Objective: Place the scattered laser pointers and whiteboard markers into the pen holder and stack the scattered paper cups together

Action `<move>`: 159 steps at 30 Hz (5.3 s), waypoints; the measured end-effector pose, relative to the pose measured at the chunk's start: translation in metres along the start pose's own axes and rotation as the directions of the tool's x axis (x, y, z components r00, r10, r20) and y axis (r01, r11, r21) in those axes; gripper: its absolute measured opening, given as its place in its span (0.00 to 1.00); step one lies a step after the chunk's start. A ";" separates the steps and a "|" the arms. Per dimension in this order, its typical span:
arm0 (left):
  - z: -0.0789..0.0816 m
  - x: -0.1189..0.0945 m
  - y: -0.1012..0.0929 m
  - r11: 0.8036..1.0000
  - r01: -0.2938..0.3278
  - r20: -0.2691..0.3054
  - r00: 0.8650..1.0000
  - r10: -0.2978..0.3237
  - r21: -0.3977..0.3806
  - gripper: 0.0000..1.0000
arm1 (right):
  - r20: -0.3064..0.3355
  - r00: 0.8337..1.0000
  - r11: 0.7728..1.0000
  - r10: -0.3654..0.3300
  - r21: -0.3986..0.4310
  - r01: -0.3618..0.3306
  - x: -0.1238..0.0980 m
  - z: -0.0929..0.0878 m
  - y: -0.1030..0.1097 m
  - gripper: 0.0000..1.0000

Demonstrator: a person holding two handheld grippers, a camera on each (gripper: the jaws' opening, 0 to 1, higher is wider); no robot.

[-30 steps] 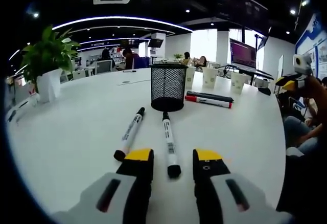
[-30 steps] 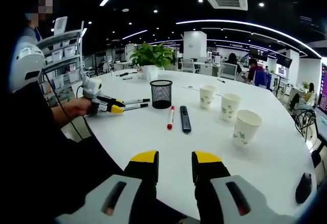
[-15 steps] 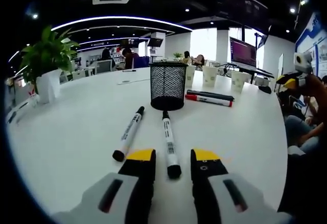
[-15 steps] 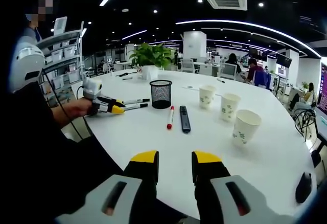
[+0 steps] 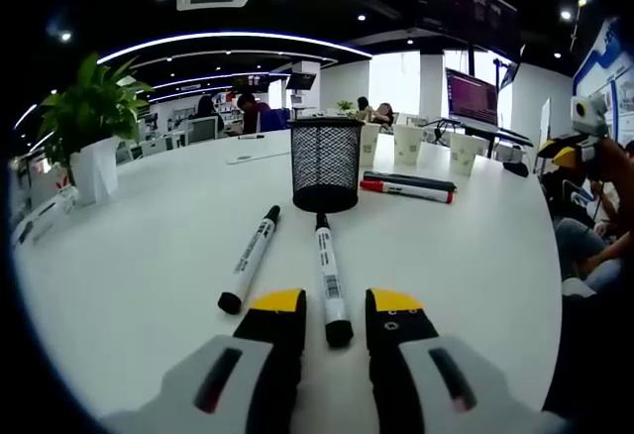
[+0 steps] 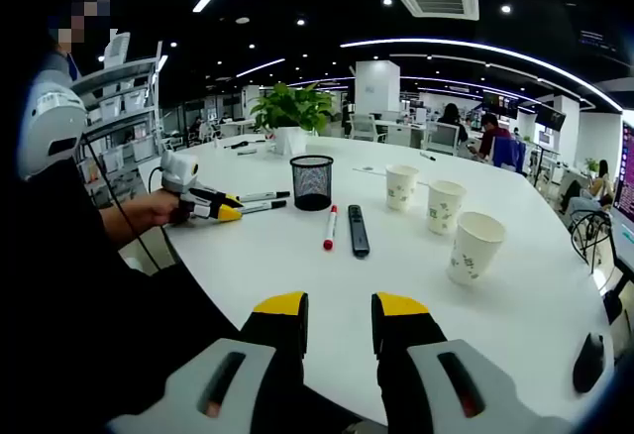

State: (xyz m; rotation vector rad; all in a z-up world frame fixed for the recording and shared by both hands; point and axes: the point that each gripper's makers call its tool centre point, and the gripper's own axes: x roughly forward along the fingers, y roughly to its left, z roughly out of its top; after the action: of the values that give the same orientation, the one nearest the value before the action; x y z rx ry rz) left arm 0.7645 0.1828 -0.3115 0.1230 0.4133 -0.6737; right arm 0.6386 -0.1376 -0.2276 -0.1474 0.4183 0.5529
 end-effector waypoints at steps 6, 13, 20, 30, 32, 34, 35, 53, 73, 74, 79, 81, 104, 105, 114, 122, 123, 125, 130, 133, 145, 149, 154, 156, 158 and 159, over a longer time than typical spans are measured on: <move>0.000 0.000 0.000 1.000 0.000 0.001 1.000 0.000 0.020 0.22 | 0.002 1.000 1.000 -0.001 -0.003 0.001 -0.001 0.001 0.000 0.29; 0.001 0.000 0.001 0.999 -0.012 0.002 1.000 0.011 0.049 0.13 | 0.001 1.000 1.000 -0.002 -0.002 0.002 -0.001 0.000 0.000 0.29; 0.003 0.000 0.002 0.998 -0.010 0.005 1.000 0.009 0.061 0.13 | 0.001 1.000 1.000 -0.004 0.000 0.004 -0.001 0.000 -0.002 0.29; 0.006 0.000 0.004 0.998 -0.007 0.026 1.000 0.006 0.056 0.13 | 0.000 1.000 1.000 0.004 0.003 -0.004 0.002 -0.002 0.000 0.29; 0.008 -0.001 0.003 0.999 -0.003 0.039 0.999 0.001 0.046 0.13 | 0.000 1.000 1.000 0.002 0.003 -0.002 0.001 -0.002 0.000 0.29; 0.008 -0.002 0.003 0.999 -0.001 0.043 0.999 -0.001 0.042 0.13 | 0.001 1.000 1.000 0.002 0.003 -0.002 0.001 -0.001 0.000 0.29; 0.008 -0.002 0.002 0.999 0.000 0.044 0.999 -0.002 0.041 0.13 | 0.001 1.000 1.000 0.002 0.003 -0.002 0.001 -0.001 0.000 0.29; 0.021 -0.008 -0.001 1.000 0.026 0.122 0.992 -0.026 0.007 0.13 | -0.002 1.000 1.000 0.007 0.004 -0.007 0.002 -0.002 0.005 0.29; 0.044 -0.018 0.000 0.999 0.030 0.210 0.977 -0.036 0.028 0.13 | -0.002 1.000 1.000 0.010 0.001 -0.010 0.002 -0.002 0.006 0.29; 0.044 -0.018 -0.001 0.999 0.036 0.211 0.977 -0.041 0.026 0.13 | -0.002 1.000 1.000 0.011 -0.001 -0.011 0.002 -0.001 0.006 0.29; 0.049 -0.021 -0.008 0.998 0.047 0.218 0.974 -0.055 0.042 0.12 | 0.001 1.000 1.000 0.010 -0.003 -0.010 0.002 0.000 0.006 0.29; 0.053 -0.023 -0.013 0.997 0.063 0.216 0.974 -0.073 0.053 0.12 | -0.001 1.000 1.000 0.010 -0.004 -0.010 0.002 0.000 0.006 0.29; 0.069 -0.034 -0.007 0.994 0.110 0.249 0.963 -0.100 -0.026 0.12 | 0.001 1.000 1.000 0.013 -0.001 -0.013 0.003 -0.001 0.008 0.29; 0.069 -0.034 -0.007 0.993 0.111 0.250 0.963 -0.101 -0.028 0.12 | 0.002 1.000 1.000 0.013 0.000 -0.013 0.003 -0.001 0.008 0.29; 0.075 -0.038 -0.007 0.986 0.151 0.254 0.958 -0.130 -0.065 0.12 | 0.003 1.000 1.000 0.015 0.002 -0.015 0.004 -0.001 0.009 0.29; 0.080 -0.041 -0.006 0.982 0.169 0.264 0.954 -0.143 -0.081 0.12 | 0.004 1.000 1.000 0.016 0.002 -0.016 0.005 -0.001 0.009 0.29; 0.080 -0.042 -0.006 0.982 0.170 0.264 0.954 -0.143 -0.081 0.12 | 0.004 1.000 1.000 0.016 0.002 -0.016 0.005 -0.001 0.010 0.29; 0.082 -0.043 -0.007 0.981 0.175 0.267 0.952 -0.148 -0.082 0.12 | 0.004 1.000 1.000 0.016 0.003 -0.016 0.004 -0.001 0.010 0.29; 0.086 -0.045 -0.006 0.980 0.183 0.273 0.950 -0.154 -0.084 0.12 | 0.003 1.000 1.000 0.016 0.004 -0.016 0.004 -0.002 0.009 0.29; 0.087 -0.045 -0.006 0.979 0.186 0.273 0.949 -0.156 -0.085 0.12 | 0.002 1.000 1.000 0.016 0.004 -0.016 0.004 -0.002 0.009 0.29; 0.096 -0.048 -0.006 0.976 0.200 0.280 0.945 -0.170 -0.082 0.12 | 0.003 1.000 1.000 0.017 -0.002 -0.017 0.005 0.001 0.009 0.29; 0.098 -0.049 -0.006 0.975 0.205 0.281 0.944 -0.175 -0.081 0.12 | 0.001 1.000 1.000 0.019 -0.003 -0.019 0.005 0.001 0.009 0.29; 0.100 -0.050 -0.007 0.974 0.212 0.285 0.941 -0.181 -0.083 0.12 | 0.002 1.000 1.000 0.018 -0.005 -0.018 0.005 0.002 0.009 0.29; 0.100 -0.050 -0.007 0.973 0.213 0.285 0.941 -0.182 -0.083 0.12 | 0.002 1.000 1.000 0.018 -0.005 -0.018 0.005 0.002 0.009 0.29; 0.101 -0.051 -0.007 0.973 0.216 0.286 0.940 -0.184 -0.084 0.12 | 0.002 1.000 1.000 0.018 -0.005 -0.018 0.005 0.002 0.008 0.29; 0.101 -0.051 -0.007 0.973 0.216 0.286 0.940 -0.184 -0.084 0.12 | 0.002 1.000 1.000 0.018 -0.005 -0.018 0.005 0.002 0.008 0.29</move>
State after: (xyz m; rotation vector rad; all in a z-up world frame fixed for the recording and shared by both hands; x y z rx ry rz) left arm 0.7575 0.1820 -0.1980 -0.1243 0.1943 -0.8538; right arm 0.6388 -0.1276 -0.2282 -0.1485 0.4170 0.5719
